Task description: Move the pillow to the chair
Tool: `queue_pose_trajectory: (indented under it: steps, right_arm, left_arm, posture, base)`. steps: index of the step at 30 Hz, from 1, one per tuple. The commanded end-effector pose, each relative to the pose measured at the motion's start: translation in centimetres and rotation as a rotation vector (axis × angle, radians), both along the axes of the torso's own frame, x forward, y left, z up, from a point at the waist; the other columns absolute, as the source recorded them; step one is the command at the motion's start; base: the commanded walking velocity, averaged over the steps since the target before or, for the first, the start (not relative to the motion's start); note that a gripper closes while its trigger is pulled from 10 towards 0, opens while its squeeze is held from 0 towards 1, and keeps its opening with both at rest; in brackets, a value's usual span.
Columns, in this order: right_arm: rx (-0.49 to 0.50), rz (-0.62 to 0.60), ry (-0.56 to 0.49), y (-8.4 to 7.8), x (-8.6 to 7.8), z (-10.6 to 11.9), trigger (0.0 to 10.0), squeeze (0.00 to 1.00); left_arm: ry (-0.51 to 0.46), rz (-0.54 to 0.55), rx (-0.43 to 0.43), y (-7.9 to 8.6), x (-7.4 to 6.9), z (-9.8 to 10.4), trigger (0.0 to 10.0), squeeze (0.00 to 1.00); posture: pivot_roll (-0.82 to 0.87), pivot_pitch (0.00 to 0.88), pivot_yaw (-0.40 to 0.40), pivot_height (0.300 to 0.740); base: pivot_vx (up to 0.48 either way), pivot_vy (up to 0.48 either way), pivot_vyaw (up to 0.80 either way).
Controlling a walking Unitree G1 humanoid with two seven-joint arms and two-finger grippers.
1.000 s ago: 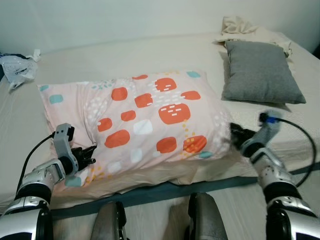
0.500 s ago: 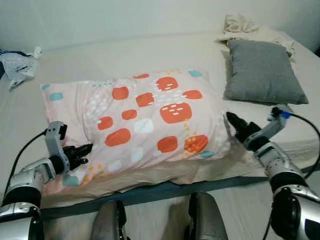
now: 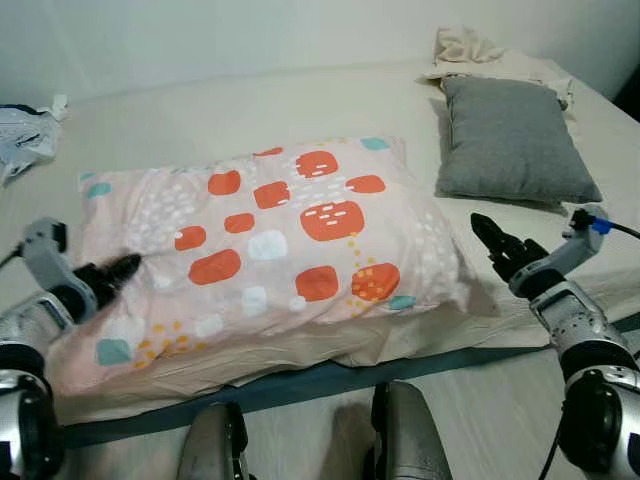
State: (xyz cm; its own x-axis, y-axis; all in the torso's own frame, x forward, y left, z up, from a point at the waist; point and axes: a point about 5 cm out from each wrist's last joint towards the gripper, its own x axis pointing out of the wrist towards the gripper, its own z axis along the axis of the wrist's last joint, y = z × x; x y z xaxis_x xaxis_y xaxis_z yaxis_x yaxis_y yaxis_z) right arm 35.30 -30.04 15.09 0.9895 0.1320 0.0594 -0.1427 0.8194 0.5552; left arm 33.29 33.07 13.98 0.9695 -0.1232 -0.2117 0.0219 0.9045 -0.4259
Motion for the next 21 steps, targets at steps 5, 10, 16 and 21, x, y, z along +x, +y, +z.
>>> queue_pose_trajectory:
  steps: [5, 10, 16, 21]
  right_arm:
    - [0.005, -0.033, 0.011, -0.5, -0.2, -0.2, 10.0, 1.0]
    - [0.001, -0.061, 0.011, -0.7, -0.1, -0.1, 10.0, 1.0]
    - [0.001, -0.064, 0.009, -0.8, -0.1, 0.1, 10.0, 1.0]
    - [0.006, -0.058, 0.011, -0.6, -0.1, 0.0, 10.0, 1.0]
  left_arm:
    - [0.031, 0.068, 0.126, 1.4, 0.0, 0.8, 10.0, 1.0]
    - [0.057, 0.196, 0.364, 3.3, -0.2, 2.3, 10.0, 1.0]
    - [-0.023, 0.262, 0.454, 4.1, 0.2, 4.7, 10.0, 0.0]
    - [0.122, 0.268, 0.562, 4.4, -0.2, 3.2, 10.0, 0.0]
  posture:
    - [-0.05, 0.268, -0.013, 0.577]
    - [-0.05, 0.28, -0.011, 0.577]
    - [-0.04, 0.282, -0.01, 0.577]
    - [-0.04, 0.279, -0.015, 0.577]
  base:
    - [0.0, 0.0, 0.0]
    - [0.0, 0.0, 0.0]
    - [0.0, 0.0, 0.0]
    - [0.0, 0.0, 0.0]
